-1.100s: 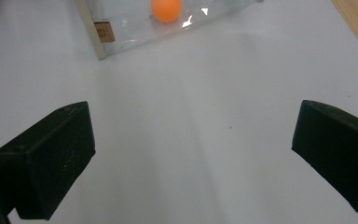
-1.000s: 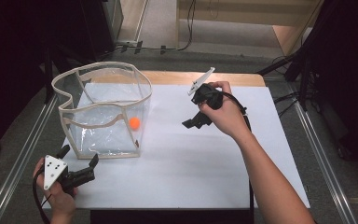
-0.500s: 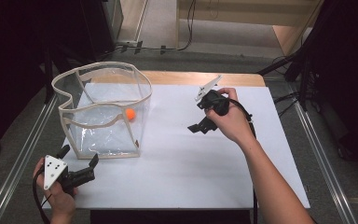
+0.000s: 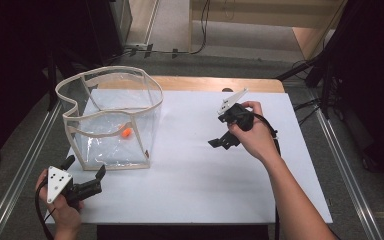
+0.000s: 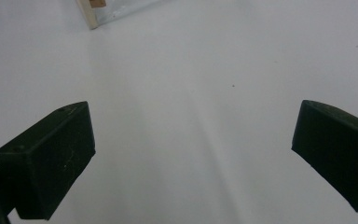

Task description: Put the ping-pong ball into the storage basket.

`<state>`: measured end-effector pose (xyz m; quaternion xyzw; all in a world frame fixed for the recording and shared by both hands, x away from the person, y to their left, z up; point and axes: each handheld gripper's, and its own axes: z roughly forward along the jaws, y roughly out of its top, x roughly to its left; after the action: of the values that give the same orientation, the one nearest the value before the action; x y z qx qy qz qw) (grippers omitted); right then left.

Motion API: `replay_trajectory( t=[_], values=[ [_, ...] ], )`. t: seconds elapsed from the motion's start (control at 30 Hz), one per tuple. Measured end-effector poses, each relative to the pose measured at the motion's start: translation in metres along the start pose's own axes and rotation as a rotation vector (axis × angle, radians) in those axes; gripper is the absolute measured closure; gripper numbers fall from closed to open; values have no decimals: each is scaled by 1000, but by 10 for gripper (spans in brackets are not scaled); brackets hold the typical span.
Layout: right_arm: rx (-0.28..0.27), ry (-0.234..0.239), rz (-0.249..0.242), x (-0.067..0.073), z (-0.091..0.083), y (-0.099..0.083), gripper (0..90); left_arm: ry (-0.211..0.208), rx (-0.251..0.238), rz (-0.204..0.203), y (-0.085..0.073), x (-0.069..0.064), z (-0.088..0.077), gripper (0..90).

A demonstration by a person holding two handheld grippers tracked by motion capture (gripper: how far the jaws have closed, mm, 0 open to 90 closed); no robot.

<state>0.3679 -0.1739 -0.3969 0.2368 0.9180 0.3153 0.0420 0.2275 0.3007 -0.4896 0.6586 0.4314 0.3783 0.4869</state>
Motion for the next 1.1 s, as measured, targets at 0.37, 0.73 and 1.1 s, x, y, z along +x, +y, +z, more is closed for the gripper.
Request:
replay_trajectory(
  t=[0.37,0.73,1.1],
  values=[
    [-13,1,28,1,2,-21,0,-1,0,0,0,0,0,9],
    [-45,8,76,2,1,-45,0,0,-1,0,0,0,0,9],
    [-49,-2,126,4,1,-71,0,0,0,2,0,-1,0,9]
  ],
)
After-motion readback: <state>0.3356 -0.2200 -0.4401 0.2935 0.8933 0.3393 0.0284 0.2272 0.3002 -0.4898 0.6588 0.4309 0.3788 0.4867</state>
